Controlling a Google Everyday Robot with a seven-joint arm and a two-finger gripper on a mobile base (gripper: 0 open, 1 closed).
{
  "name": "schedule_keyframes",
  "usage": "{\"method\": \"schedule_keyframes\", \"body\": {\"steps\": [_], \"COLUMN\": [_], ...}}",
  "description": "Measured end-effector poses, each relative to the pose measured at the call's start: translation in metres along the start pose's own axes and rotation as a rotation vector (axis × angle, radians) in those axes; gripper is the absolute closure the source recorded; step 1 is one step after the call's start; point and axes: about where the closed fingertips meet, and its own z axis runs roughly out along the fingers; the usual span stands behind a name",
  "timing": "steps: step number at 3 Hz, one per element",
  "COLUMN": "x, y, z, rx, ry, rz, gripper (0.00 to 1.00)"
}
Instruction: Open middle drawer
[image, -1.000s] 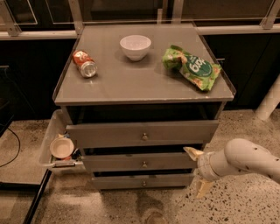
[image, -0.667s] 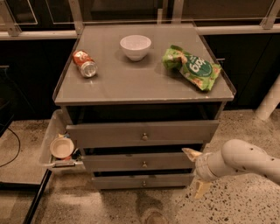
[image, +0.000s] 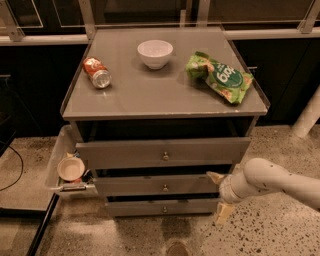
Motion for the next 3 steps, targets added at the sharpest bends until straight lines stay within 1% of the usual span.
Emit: {"method": "schedule_keyframes", "body": {"steps": [1, 2, 3], "x": [0.012, 0.018, 0.018], "y": [-0.017, -0.032, -0.048], "z": [0.020, 0.034, 0.044], "rx": [-0.002, 0.017, 0.060], "ry": [-0.004, -0.019, -0.056], "rz": [0.028, 0.031, -0.002], "gripper": [0.00, 0.00, 0.00]}}
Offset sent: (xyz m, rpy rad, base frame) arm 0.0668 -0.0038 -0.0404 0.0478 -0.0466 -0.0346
